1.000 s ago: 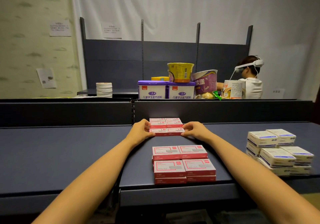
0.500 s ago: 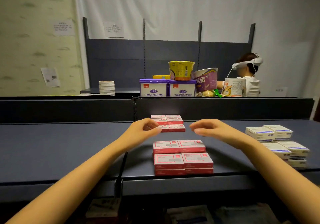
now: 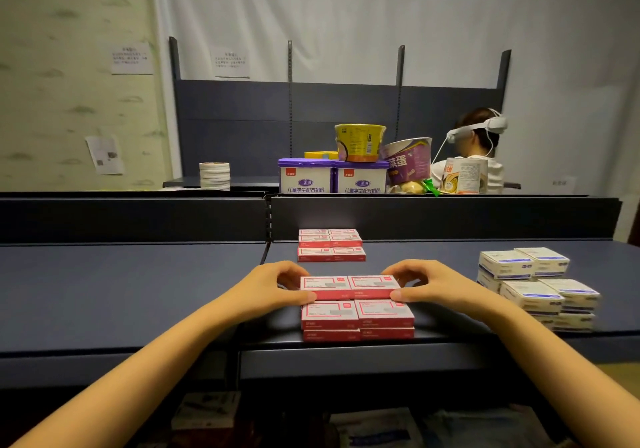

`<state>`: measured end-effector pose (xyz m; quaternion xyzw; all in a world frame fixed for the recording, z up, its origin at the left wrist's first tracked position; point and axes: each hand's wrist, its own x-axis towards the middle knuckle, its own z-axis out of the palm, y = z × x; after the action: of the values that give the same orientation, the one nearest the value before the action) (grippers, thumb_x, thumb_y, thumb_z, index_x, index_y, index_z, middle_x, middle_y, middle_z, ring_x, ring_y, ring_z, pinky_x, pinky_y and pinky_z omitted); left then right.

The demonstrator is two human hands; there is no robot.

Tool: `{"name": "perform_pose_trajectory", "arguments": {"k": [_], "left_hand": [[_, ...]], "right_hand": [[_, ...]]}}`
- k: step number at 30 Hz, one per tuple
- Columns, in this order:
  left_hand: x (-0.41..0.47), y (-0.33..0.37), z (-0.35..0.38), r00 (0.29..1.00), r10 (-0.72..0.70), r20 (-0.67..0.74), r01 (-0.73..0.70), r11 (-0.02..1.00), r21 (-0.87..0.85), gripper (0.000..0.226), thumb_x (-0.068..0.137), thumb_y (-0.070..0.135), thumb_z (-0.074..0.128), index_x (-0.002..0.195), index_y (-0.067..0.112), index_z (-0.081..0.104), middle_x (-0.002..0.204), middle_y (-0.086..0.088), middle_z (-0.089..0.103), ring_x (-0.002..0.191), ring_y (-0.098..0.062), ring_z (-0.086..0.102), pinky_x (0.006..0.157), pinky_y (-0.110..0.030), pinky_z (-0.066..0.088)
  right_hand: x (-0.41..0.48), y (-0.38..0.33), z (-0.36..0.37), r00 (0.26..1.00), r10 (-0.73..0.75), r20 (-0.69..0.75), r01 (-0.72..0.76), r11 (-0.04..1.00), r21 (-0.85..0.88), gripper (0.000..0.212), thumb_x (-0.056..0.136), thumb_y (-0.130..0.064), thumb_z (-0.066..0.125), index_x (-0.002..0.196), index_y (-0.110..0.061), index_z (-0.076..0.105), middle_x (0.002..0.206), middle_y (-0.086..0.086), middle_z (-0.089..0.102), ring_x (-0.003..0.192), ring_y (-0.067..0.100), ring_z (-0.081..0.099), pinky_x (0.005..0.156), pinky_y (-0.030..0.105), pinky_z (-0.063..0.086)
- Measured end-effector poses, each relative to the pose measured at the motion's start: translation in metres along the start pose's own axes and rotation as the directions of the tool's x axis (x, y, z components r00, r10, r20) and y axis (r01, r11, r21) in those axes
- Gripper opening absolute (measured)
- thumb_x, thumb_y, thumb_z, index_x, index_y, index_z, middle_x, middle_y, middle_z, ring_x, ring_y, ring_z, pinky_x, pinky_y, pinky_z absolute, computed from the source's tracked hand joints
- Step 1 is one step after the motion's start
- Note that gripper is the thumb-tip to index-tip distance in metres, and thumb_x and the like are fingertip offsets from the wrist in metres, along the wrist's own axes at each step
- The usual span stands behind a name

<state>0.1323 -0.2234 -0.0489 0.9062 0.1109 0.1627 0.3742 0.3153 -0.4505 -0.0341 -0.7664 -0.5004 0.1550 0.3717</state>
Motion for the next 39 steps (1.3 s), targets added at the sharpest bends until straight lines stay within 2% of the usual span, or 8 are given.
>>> {"name": "perform_pose_trajectory", "arguments": {"k": [5, 8, 10, 19, 24, 28, 32, 39], "left_hand": [[0.004, 0.002, -0.005, 0.998, 0.010, -0.069, -0.012, 0.999, -0.034, 0.019, 0.075, 0.035, 0.074, 0.090, 0.034, 0.062, 0.089, 0.015, 0.069, 0.083, -0.004, 0.067, 0.067, -0.013, 0.050], [0.017, 0.003, -0.010, 0.990, 0.005, -0.140, -0.024, 0.990, -0.139, 0.022, 0.074, 0.027, 0.076, 0.094, 0.027, 0.068, 0.093, 0.008, 0.072, 0.085, -0.007, 0.069, 0.077, -0.020, 0.052], [0.030, 0.005, -0.014, 0.983, -0.008, -0.184, -0.022, 0.987, -0.157, 0.027, 0.075, 0.025, 0.075, 0.101, 0.021, 0.067, 0.096, 0.005, 0.071, 0.087, -0.008, 0.067, 0.076, -0.017, 0.050], [0.107, -0.020, -0.017, 0.957, -0.089, -0.277, 0.085, 0.996, -0.026, 0.038, 0.074, 0.026, 0.077, 0.107, 0.008, 0.068, 0.101, -0.008, 0.071, 0.087, -0.015, 0.064, 0.074, -0.020, 0.048], [0.123, -0.038, -0.009, 0.968, -0.112, -0.227, 0.126, 0.991, 0.050, 0.037, 0.074, 0.026, 0.076, 0.105, 0.006, 0.070, 0.103, -0.011, 0.072, 0.093, -0.021, 0.067, 0.090, -0.033, 0.053], [0.124, -0.043, -0.005, 0.959, -0.092, -0.268, 0.113, 0.992, 0.064, 0.035, 0.077, 0.019, 0.074, 0.108, 0.004, 0.067, 0.106, -0.011, 0.070, 0.091, -0.019, 0.065, 0.085, -0.027, 0.050], [0.125, -0.046, -0.003, 0.952, -0.092, -0.291, 0.118, 0.990, 0.074, 0.033, 0.079, 0.017, 0.072, 0.109, 0.003, 0.065, 0.109, -0.013, 0.069, 0.095, -0.021, 0.065, 0.088, -0.030, 0.049], [0.125, -0.050, 0.001, 0.951, -0.044, -0.308, 0.080, 0.991, 0.107, 0.033, 0.082, 0.017, 0.069, 0.112, 0.003, 0.066, 0.111, -0.013, 0.069, 0.093, -0.017, 0.064, 0.085, -0.025, 0.047]], "right_hand": [[-0.001, 0.007, 0.005, 0.999, -0.011, -0.053, 0.015, 0.997, 0.078, 0.023, 0.083, -0.029, 0.063, 0.105, -0.032, 0.059, 0.107, -0.010, 0.065, 0.100, 0.010, 0.061, 0.079, 0.019, 0.052], [-0.001, 0.010, 0.006, 0.995, -0.022, -0.096, 0.033, 0.992, 0.121, 0.029, 0.078, -0.035, 0.064, 0.107, -0.031, 0.060, 0.107, -0.008, 0.067, 0.100, 0.013, 0.064, 0.083, 0.026, 0.055], [-0.001, 0.011, 0.006, 0.994, -0.024, -0.111, 0.040, 0.988, 0.147, 0.031, 0.077, -0.035, 0.065, 0.108, -0.032, 0.060, 0.106, -0.009, 0.067, 0.100, 0.013, 0.065, 0.082, 0.024, 0.055], [-0.005, 0.013, 0.006, 0.983, -0.040, -0.178, 0.076, 0.977, 0.201, 0.027, 0.082, -0.028, 0.064, 0.108, -0.034, 0.059, 0.107, -0.012, 0.067, 0.098, 0.008, 0.065, 0.073, 0.015, 0.054], [-0.004, 0.017, 0.004, 0.973, -0.040, -0.225, 0.093, 0.969, 0.229, 0.028, 0.084, -0.025, 0.064, 0.110, -0.033, 0.059, 0.108, -0.014, 0.067, 0.100, 0.004, 0.064, 0.074, 0.014, 0.053], [-0.001, 0.015, 0.004, 0.967, -0.060, -0.249, 0.126, 0.958, 0.258, 0.026, 0.084, -0.021, 0.063, 0.106, -0.034, 0.060, 0.105, -0.017, 0.068, 0.098, -0.002, 0.064, 0.073, 0.009, 0.051], [0.017, 0.009, 0.001, 0.945, -0.067, -0.319, 0.160, 0.948, 0.276, 0.026, 0.084, -0.022, 0.063, 0.107, -0.034, 0.060, 0.106, -0.017, 0.066, 0.096, -0.005, 0.062, 0.071, 0.005, 0.049], [0.083, -0.007, -0.019, 0.910, -0.089, -0.406, 0.191, 0.957, 0.219, 0.040, 0.087, -0.021, 0.061, 0.126, -0.016, 0.055, 0.110, -0.003, 0.062, 0.103, 0.010, 0.058, 0.073, 0.011, 0.047]]}}
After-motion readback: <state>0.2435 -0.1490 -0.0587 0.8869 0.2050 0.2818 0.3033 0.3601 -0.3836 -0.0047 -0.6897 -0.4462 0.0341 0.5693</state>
